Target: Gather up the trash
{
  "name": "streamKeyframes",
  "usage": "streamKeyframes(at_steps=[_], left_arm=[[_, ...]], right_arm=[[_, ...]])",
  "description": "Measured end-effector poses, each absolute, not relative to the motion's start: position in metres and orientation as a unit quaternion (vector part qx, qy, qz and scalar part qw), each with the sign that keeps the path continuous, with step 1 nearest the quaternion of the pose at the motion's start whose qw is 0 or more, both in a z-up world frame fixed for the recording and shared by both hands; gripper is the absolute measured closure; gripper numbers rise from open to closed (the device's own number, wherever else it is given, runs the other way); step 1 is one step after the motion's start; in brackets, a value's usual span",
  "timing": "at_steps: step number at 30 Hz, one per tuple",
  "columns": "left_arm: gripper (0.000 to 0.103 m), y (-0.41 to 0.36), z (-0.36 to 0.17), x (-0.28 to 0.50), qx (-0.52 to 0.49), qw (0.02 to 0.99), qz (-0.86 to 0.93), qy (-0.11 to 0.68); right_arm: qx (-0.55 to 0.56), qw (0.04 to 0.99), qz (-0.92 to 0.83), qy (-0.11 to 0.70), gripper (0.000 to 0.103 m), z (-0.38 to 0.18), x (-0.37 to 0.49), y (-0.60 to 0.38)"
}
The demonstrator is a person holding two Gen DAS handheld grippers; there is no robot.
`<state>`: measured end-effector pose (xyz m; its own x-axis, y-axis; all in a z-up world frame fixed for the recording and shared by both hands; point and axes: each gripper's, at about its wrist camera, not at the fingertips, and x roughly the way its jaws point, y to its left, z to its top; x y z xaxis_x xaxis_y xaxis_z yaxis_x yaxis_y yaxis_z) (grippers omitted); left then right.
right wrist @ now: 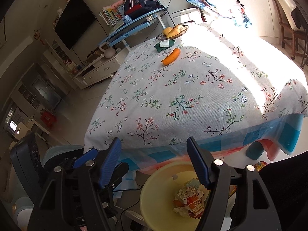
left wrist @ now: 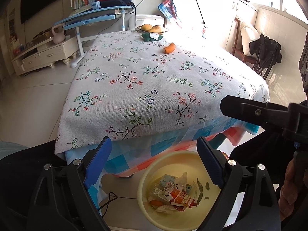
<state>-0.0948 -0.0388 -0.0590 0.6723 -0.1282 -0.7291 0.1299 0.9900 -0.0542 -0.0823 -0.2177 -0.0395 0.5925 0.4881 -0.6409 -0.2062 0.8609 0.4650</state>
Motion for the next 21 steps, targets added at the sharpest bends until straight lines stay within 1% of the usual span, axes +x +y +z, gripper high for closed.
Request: streamKeyframes(at_steps=[6,9,21], left_arm=[[0.015,-0.0374,-0.0608,-0.0925,-0.006,0.913,-0.068,0.402],[0.014,-0.0377,-0.0613,-0.0921,-0.005,0.913,-0.068,0.402],[0.013,-0.0343,-0.0566,-0.0927,-0.008,0.921,-0.06,0.385]], right_arm=[[0.163,0.875,0.198,0.41,0.035,-0.0423,-0.0823,-0.2137],[0.158,0.876,0.196,0.411,0.033,-0.0431,-0.0831,-0.2118],[0.137,0.886,0.188,0.402,0.029,-0.0407,-0.084,-0.2072]])
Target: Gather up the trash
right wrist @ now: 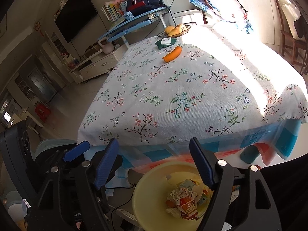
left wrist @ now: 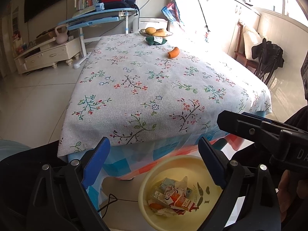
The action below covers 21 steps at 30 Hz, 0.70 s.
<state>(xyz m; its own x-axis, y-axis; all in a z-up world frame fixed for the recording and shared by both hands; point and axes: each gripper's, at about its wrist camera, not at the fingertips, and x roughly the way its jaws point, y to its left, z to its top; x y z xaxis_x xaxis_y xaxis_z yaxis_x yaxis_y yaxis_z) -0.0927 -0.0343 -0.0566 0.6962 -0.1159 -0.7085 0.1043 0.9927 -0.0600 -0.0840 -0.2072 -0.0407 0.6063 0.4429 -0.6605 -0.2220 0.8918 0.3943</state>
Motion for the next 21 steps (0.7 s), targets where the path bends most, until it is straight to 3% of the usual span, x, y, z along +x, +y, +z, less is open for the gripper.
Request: streamKeyframes(at_steps=[21], left_arm=[[0.009,-0.013,-0.035,-0.069,-0.032,0.93,-0.033,0.364]], right_arm=[[0.153,0.891,0.179,0.389,0.028,-0.027,-0.059,-0.219]])
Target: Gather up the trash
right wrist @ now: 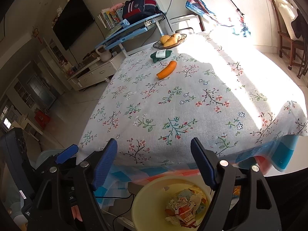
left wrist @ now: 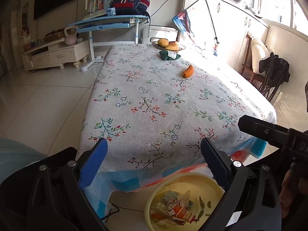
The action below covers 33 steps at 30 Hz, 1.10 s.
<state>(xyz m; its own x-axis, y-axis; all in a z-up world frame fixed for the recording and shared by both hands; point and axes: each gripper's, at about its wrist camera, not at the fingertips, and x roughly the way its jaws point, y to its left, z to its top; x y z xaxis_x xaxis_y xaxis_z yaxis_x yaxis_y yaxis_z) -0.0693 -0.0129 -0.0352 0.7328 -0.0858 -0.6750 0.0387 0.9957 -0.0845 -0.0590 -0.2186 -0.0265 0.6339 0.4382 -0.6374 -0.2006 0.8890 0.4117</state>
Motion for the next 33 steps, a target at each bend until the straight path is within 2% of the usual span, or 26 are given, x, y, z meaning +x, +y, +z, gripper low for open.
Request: streamKeyframes(at_steps=[13,27,29,33], left_arm=[[0.007,-0.009,-0.019,-0.041,-0.028,0.936,-0.028,0.349],[0.007,0.005,-0.004,0.002,-0.038,0.943,-0.008,0.33],[0.007,0.008,-0.004,0.008,-0.043,0.943,-0.004,0.329],[0.007,0.015,-0.001,0.02,-0.054,0.943,0.0,0.327]], right_arm=[[0.138,0.897,0.186,0.377,0.028,-0.016,-0.027,-0.212],[0.124,0.907,0.168,0.367,0.028,-0.014,0.054,-0.205],[0.12,0.906,0.166,0.371,0.028,-0.016,0.068,-0.2],[0.108,0.901,0.164,0.388,0.037,-0.025,0.094,-0.188]])
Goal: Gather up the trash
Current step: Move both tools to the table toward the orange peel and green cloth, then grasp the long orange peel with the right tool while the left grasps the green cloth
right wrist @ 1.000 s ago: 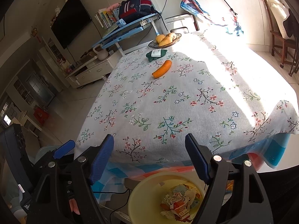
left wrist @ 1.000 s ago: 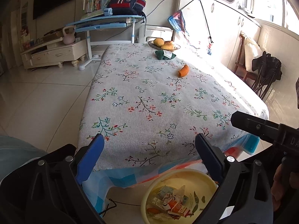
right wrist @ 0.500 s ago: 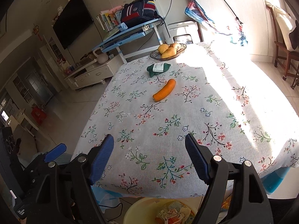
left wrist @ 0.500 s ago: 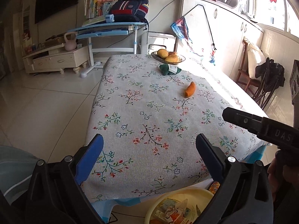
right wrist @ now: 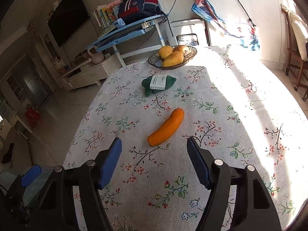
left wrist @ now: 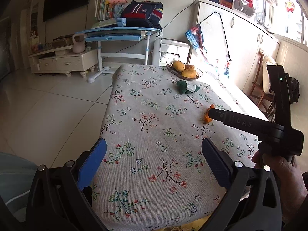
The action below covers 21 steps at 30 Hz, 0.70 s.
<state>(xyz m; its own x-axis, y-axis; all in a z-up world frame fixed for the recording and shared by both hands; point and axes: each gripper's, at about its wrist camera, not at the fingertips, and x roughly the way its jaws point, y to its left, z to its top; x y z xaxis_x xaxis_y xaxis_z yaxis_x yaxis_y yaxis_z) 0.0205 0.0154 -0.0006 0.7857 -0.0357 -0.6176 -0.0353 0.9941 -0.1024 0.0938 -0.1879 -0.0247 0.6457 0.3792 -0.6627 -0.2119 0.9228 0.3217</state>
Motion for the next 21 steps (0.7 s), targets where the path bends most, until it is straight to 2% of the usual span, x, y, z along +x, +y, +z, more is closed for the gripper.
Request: streamKeyframes(at_steps=[6,8,10,11,21], left_arm=[[0.007,0.016,0.008,0.045,-0.063,0.945,-0.001,0.32],[0.007,0.013,0.011,0.055,-0.064,0.945,-0.004,0.319],[0.007,0.009,0.016,0.067,-0.066,0.946,-0.007,0.317],[0.007,0.006,0.018,0.074,-0.068,0.946,-0.009,0.317],[0.007,-0.05,0.018,0.176,-0.079,0.937,-0.028,0.34]], right_arm=[[0.083,0.893,0.16,0.413,0.051,-0.039,0.12,-0.179],[0.072,0.89,0.161,0.42,0.06,-0.04,0.127,-0.178],[0.051,0.885,0.168,0.432,0.079,-0.042,0.135,-0.177],[0.036,0.882,0.174,0.436,0.082,-0.042,0.136,-0.176],[-0.095,0.823,0.245,0.504,0.085,-0.033,0.117,-0.206]])
